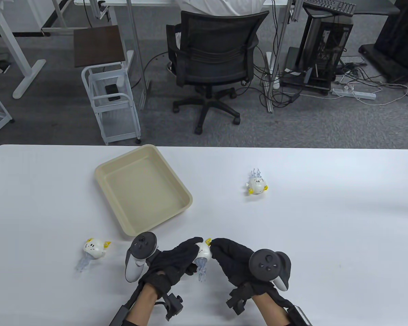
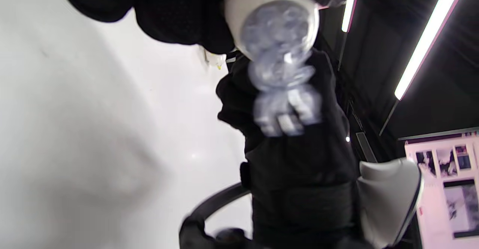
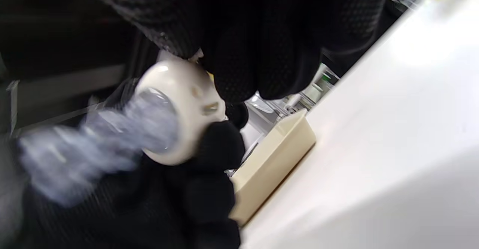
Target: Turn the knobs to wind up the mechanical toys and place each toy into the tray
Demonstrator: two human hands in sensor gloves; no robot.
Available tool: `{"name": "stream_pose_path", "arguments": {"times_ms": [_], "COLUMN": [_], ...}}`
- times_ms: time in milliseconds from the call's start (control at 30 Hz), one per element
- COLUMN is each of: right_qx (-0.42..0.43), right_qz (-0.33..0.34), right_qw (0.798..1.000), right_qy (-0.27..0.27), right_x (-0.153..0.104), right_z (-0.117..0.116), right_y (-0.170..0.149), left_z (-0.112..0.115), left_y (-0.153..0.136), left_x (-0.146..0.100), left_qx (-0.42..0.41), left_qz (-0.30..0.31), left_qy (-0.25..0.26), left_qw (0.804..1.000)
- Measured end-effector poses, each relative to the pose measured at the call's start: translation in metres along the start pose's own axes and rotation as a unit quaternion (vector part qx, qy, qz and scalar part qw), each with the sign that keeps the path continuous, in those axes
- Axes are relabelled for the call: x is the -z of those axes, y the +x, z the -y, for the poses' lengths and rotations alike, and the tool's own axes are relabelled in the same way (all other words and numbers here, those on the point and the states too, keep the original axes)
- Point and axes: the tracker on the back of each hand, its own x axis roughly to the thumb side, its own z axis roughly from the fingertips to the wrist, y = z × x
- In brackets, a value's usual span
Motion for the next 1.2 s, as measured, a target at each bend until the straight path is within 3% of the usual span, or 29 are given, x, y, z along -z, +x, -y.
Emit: {"name": "stream_pose_path", "arguments": {"times_ms": [100, 233, 300, 433, 567, 633, 800, 900, 1033, 1133, 1200], "right_qx": [0.076, 0.085, 0.054, -0.093, -0.254, -0.294, -0.312, -0.306, -0.308, -0.315, -0.32], "right_qz": [-0.073, -0.096, -0.082, -0.012, -0.021, -0.049, -0.073, -0.073, -0.071, -0.073, -0.073], "right_qw": [0.994, 0.991, 0.995, 0.995, 0.961, 0.941, 0.924, 0.925, 0.925, 0.923, 0.921], "right_qy": [0.016, 0.023, 0.029, 0.022, 0.11, 0.158, 0.206, 0.211, 0.209, 0.211, 0.211], "right_x": [0.002, 0.003, 0.003, 0.001, -0.001, -0.002, -0.002, -0.002, -0.002, -0.002, -0.001], "right_z": [0.0, 0.001, 0.002, 0.005, 0.006, 0.004, -0.002, -0.004, -0.008, -0.009, -0.009], "right_y": [-0.01, -0.012, -0.011, 0.005, 0.007, 0.001, -0.01, -0.01, -0.01, -0.013, -0.015], "left_z": [0.003, 0.005, 0.005, 0.002, -0.006, -0.009, -0.021, -0.046, -0.111, -0.158, -0.174], "left_y": [0.01, 0.015, 0.013, 0.005, -0.001, -0.002, 0.018, 0.054, 0.109, 0.109, 0.094], "left_x": [-0.002, -0.003, -0.002, -0.002, -0.004, -0.006, -0.007, 0.004, 0.044, 0.08, 0.098], "left_qx": [0.08, 0.129, 0.123, 0.106, 0.1, 0.094, 0.11, 0.173, 0.279, 0.32, 0.332], "left_qz": [0.025, 0.039, 0.027, 0.001, -0.021, -0.028, -0.042, -0.03, -0.087, -0.177, -0.213], "left_qy": [0.025, 0.036, 0.035, 0.035, 0.061, 0.074, 0.095, 0.126, 0.174, 0.195, 0.201], "left_qw": [0.996, 0.99, 0.991, 0.994, 0.993, 0.992, 0.988, 0.976, 0.94, 0.91, 0.897]}}
